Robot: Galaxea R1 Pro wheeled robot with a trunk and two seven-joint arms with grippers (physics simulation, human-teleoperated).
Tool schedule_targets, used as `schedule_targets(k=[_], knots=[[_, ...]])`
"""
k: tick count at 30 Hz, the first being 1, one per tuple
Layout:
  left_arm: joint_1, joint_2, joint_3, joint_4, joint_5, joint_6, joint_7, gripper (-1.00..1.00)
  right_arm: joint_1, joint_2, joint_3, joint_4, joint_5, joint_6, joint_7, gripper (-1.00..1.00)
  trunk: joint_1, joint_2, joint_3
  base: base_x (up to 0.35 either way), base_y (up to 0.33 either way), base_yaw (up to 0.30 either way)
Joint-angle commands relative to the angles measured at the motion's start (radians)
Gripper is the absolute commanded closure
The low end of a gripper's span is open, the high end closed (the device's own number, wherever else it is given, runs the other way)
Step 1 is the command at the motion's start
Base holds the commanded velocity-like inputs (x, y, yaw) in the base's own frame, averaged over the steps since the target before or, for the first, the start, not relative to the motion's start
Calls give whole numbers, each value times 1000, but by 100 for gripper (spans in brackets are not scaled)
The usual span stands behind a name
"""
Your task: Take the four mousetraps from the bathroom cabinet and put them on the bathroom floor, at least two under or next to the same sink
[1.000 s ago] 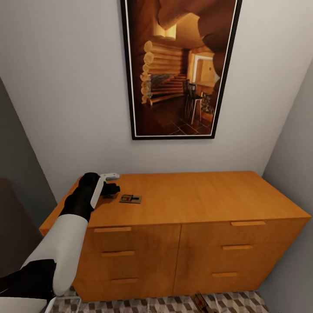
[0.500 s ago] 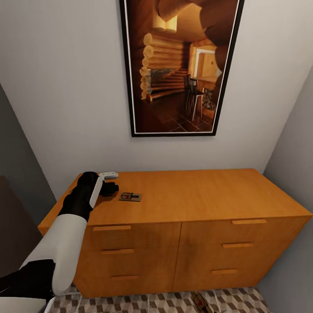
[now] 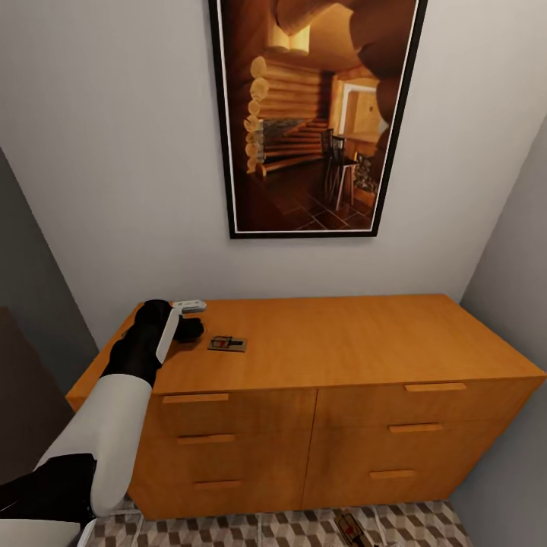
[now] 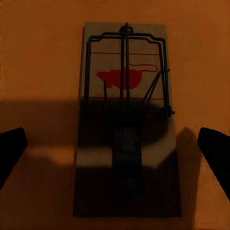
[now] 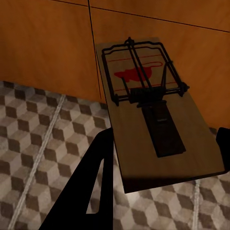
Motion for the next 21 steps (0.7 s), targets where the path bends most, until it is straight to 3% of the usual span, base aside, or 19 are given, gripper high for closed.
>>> schedule_targets(k=[1,21], knots=[[1,0,0,76,9,0,-1,100,0,0,0,0,-1,0,-2,100,0,0,0,0,0,0],[1,1,0,78,9,0,-3,100,0,0,0,0,-1,0,-2,100,0,0,0,0,0,0]])
